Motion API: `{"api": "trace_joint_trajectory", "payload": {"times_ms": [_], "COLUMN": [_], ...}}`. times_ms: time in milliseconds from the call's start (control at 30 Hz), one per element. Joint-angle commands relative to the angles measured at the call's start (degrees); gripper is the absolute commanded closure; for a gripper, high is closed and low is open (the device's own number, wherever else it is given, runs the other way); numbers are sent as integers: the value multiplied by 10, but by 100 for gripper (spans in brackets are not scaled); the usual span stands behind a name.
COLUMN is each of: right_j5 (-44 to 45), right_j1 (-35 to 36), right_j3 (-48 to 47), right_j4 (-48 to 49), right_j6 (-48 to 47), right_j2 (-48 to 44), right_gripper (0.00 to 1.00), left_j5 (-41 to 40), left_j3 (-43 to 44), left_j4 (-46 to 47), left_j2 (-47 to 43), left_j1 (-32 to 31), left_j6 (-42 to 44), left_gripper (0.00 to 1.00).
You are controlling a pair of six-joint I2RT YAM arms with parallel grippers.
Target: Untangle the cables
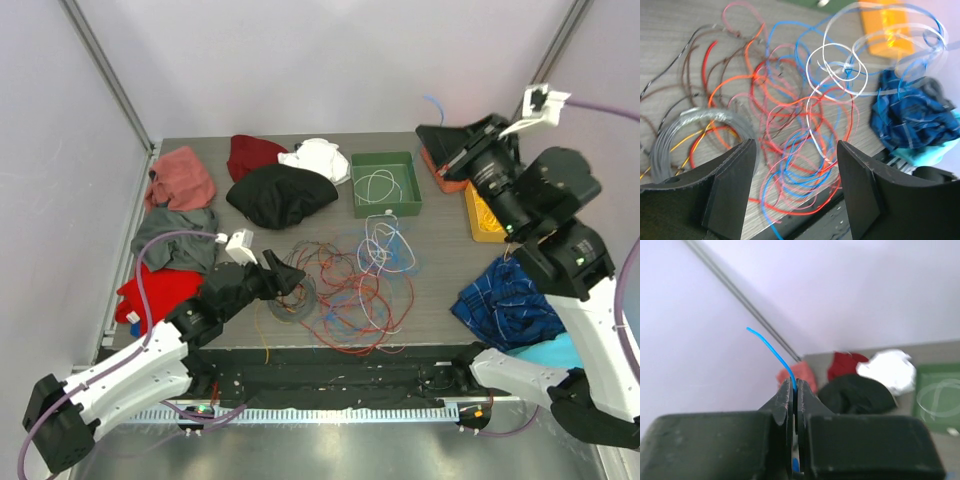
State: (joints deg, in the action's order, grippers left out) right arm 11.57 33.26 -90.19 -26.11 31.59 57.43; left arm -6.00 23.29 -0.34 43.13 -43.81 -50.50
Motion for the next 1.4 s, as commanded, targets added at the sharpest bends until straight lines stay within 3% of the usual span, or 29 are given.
{"api": "trace_joint_trajectory", "payload": {"times_ms": [0, 200, 267, 300, 333, 433, 567, 600, 867, 1367], "right_j5": [-108, -194, -223, -230, -239, -248, -257, -259, -260, -301], "right_j1": [1, 1, 1, 1, 1, 1, 1, 1, 1, 1], "right_j3": [-149, -265, -290, -281, -267, -179, -82, -61, 26, 43], "right_j4": [-10, -17, -32, -30, -25, 8, 45, 45, 50, 62], "right_j6": [-1, 25, 37, 42, 47, 71, 95, 96, 97, 120], "right_j2": [28, 79, 96, 98, 95, 68, 44, 41, 10, 0], "right_gripper": [99, 99, 99, 99, 99, 99, 99, 99, 99, 99], "left_j5": [-14, -21, -24, -29, -32, -35, -16, -14, 0, -88], "left_j3": [26, 12, 1, -5, -17, -5, 54, 72, 129, 153], "left_j4": [49, 114, 185, 219, 299, 381, 413, 421, 458, 500], "left_j2": [-23, -48, -53, -55, -54, -23, 55, 82, 156, 282], "left_j1": [-1, -5, -18, -24, -39, -67, -99, -115, -179, -190], "left_j6": [16, 36, 62, 72, 86, 139, 196, 205, 283, 331], "left_gripper": [29, 27, 25, 24, 9, 6, 5, 0, 0, 2]}}
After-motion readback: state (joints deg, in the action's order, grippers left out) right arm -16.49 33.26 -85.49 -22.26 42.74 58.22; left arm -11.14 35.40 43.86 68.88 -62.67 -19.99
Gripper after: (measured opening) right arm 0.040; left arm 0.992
